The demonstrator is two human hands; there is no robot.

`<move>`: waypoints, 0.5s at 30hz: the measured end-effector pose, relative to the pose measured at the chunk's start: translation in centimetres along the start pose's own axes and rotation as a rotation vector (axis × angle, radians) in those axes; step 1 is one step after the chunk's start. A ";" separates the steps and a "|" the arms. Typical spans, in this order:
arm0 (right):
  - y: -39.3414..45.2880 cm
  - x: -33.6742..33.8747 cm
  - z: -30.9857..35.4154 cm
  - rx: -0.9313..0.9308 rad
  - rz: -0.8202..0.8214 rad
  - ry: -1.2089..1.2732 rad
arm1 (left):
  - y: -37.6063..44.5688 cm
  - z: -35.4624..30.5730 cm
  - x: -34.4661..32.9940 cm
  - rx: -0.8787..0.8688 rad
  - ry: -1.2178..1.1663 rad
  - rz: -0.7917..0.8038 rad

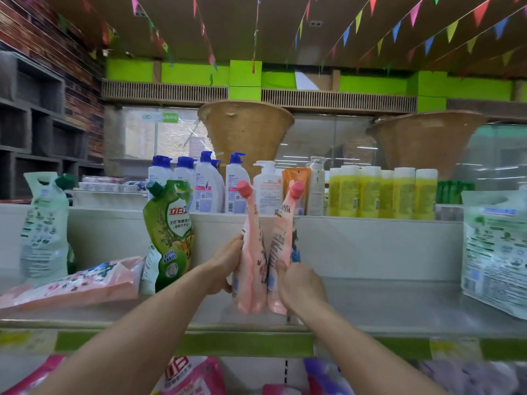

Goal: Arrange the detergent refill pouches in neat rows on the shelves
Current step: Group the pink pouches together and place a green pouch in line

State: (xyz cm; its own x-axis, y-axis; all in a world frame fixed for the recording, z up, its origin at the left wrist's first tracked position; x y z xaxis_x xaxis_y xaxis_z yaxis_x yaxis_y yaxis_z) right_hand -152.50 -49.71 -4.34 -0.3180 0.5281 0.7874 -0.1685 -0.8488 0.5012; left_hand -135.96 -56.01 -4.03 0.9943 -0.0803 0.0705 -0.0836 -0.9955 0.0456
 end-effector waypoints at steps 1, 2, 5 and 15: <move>0.0 0.1 0.0 0.006 0.000 -0.011 | -0.1 0.0 0.0 0.003 -0.007 -0.005; 0.0 0.3 0.0 0.010 -0.003 -0.035 | -0.2 0.1 0.1 0.005 -0.017 -0.014; -0.1 0.8 -0.3 0.008 -0.007 -0.138 | -0.6 0.0 0.3 0.000 -0.030 -0.035; -2.3 5.5 1.8 0.000 -0.377 0.007 | -3.5 -2.4 3.9 -0.141 -0.027 -0.166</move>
State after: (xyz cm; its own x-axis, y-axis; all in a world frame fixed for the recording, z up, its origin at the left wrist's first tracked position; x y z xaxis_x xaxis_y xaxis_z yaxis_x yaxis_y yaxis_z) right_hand -152.17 -44.77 -0.52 -0.2397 0.8031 0.5455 -0.2748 -0.5950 0.7553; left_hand -131.99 -52.75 -1.53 0.9965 0.0806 0.0237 0.0745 -0.9783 0.1934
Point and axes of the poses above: each hand's wrist, its own y-axis towards the middle knuckle, its own x-axis out of the back of the hand, z = x × y, the point moved 5 cm from there along y, towards the middle knuckle, and after that the axes turned 10 degrees about -y, right-handed, at the moved point
